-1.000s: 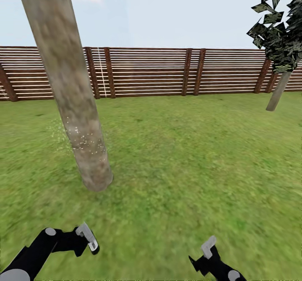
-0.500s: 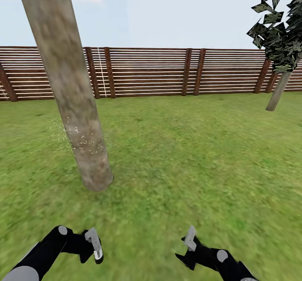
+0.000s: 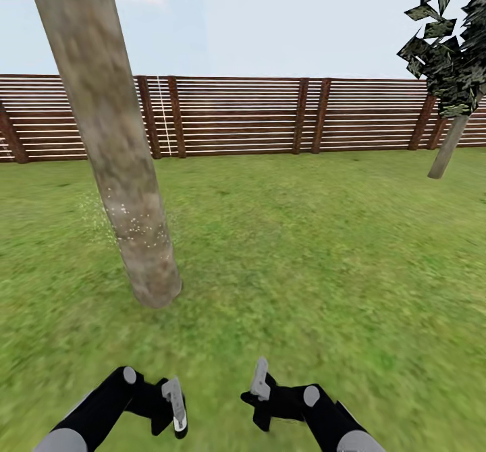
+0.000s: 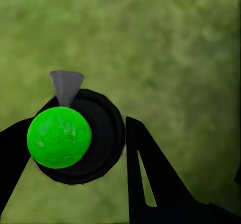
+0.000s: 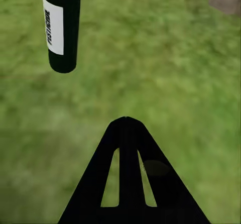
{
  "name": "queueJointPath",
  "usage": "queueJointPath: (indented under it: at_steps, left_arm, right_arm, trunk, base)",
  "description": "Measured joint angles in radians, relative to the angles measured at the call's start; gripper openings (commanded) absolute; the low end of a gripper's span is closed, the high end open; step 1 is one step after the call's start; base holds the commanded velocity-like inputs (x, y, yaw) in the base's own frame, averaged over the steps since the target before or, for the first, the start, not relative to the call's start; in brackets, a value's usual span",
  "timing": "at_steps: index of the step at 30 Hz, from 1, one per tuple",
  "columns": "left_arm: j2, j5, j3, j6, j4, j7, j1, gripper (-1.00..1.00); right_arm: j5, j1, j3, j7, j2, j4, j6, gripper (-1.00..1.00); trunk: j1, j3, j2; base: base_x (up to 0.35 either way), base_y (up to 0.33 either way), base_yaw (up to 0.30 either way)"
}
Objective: In the garden, pick up the pesticide atomizer on the floor and spray pesticide onto both trees until each tree trunk is fully covered.
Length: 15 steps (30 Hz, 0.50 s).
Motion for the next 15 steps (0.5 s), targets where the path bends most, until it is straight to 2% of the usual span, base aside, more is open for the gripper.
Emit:
queueJointPath:
  at_steps: [4, 10, 15]
  left_arm:
    - [-0.019, 0.0, -0.025, -0.004, 0.0, 0.0, 0.001, -1.0]
    - [-0.033, 0.002, -0.029, -0.007, -0.01, 0.0, 0.0, -1.0]
    - [-0.051, 0.001, -0.031, -0.017, -0.011, 0.0, 0.0, -1.0]
  right_arm:
    - [-0.001, -0.008, 0.001, 0.008, 0.0, 0.001, 0.0, -1.0]
    - [-0.001, -0.011, 0.003, 0.012, 0.0, 0.002, -0.001, -1.0]
    - [-0.001, -0.018, 0.003, 0.069, 0.0, 0.0, -0.002, -1.0]
  trunk:
    - [0.0, 0.0, 0.0]
    - [0.0, 0.0, 0.0]
    - [0.0, 0.0, 0.0]
  base:
    - [0.0, 0.0, 0.0]
    - [0.0, 0.0, 0.0]
    - [0.0, 0.0, 0.0]
